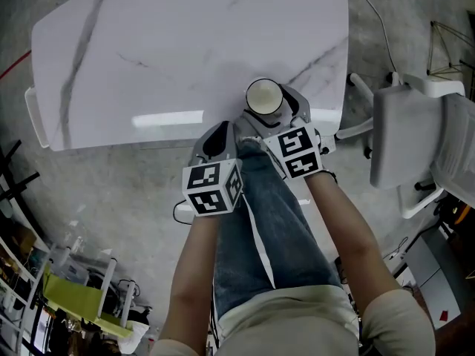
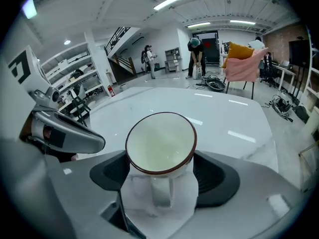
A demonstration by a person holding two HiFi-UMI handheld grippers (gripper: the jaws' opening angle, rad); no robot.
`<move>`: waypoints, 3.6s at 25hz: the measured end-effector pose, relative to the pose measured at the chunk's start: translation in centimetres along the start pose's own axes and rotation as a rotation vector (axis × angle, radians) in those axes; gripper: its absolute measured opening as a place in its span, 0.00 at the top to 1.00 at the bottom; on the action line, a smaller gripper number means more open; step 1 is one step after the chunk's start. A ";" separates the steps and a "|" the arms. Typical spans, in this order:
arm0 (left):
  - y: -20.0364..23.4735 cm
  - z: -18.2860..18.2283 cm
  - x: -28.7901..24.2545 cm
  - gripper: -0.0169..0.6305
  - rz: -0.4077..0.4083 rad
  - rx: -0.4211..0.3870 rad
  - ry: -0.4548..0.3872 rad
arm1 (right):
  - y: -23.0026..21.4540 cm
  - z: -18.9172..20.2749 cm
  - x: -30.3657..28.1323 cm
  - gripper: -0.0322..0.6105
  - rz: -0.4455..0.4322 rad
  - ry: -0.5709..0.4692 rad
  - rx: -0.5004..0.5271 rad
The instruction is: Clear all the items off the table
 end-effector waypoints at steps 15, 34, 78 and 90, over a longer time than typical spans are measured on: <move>-1.0 1.9 -0.3 0.96 0.013 0.017 0.053 | 0.0 -1.1 -2.6 0.32 0.035 -0.069 0.064; -0.7 3.8 1.7 0.96 0.045 -0.040 0.053 | 0.1 -0.4 -1.7 0.32 0.117 -0.127 0.012; -6.6 2.4 9.3 0.96 0.229 -0.307 -0.015 | 6.9 3.8 16.8 0.32 0.356 -0.338 -0.287; -13.4 2.9 6.6 0.96 0.261 -0.384 0.007 | 0.6 6.8 20.4 0.32 0.398 -0.370 -0.337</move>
Point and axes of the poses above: the fingertips, and each gripper's own axes: x backward along the fingers, y to its left, z out of its underside, the point moved 2 cm from there along x, backward along the fingers, and after that the axes turned 11 degrees about -x, right-handed, at the moved point
